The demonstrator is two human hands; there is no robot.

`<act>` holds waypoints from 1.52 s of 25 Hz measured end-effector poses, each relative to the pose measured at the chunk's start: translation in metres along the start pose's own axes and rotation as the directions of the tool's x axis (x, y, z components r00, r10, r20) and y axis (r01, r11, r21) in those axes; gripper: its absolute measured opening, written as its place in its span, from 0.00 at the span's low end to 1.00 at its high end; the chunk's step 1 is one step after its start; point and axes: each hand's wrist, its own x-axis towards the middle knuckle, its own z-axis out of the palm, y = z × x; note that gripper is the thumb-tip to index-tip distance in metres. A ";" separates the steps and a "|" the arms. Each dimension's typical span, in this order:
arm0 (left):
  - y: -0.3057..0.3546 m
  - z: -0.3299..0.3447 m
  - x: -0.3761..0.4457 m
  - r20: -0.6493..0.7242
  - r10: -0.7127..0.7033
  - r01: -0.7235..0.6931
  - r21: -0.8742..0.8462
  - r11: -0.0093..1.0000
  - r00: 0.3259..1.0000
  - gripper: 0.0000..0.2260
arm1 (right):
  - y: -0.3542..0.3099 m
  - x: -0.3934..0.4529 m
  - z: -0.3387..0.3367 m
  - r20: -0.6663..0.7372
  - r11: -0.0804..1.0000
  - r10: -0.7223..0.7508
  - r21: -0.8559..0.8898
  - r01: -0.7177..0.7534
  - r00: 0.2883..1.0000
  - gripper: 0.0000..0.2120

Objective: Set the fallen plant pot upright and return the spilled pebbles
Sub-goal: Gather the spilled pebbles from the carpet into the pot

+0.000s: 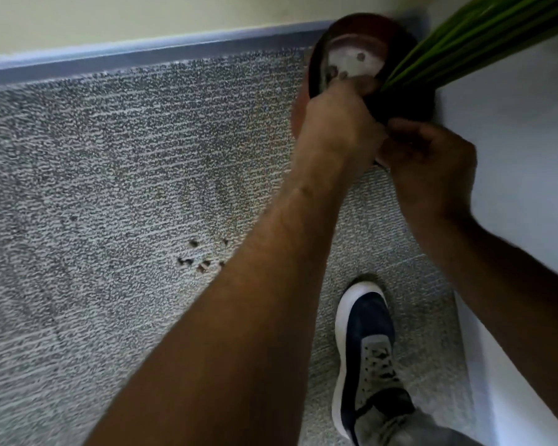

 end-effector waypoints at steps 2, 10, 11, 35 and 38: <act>-0.008 -0.007 -0.015 -0.207 0.068 -0.083 -0.066 0.994 0.976 0.17 | 0.006 -0.029 0.008 0.021 0.977 -0.195 -0.084 0.196 0.981 0.10; -0.194 -0.046 -0.143 -0.258 -0.289 0.382 0.482 0.788 0.922 0.38 | 0.075 -0.175 0.063 0.650 0.943 0.271 -0.327 -0.060 0.710 0.13; -0.210 -0.054 -0.155 -0.211 -0.327 0.388 0.558 0.733 0.921 0.42 | 0.084 -0.193 0.067 0.644 0.909 0.378 -0.393 -0.136 0.665 0.15; -0.263 -0.017 -0.258 0.200 -0.362 0.177 0.601 0.779 0.911 0.34 | 0.089 -0.239 0.132 0.773 0.693 0.134 -0.521 0.499 0.621 0.42; -0.262 -0.013 -0.254 0.255 -0.335 0.098 0.646 0.757 0.907 0.37 | 0.091 -0.242 0.134 0.848 0.640 0.080 -0.446 0.626 0.523 0.38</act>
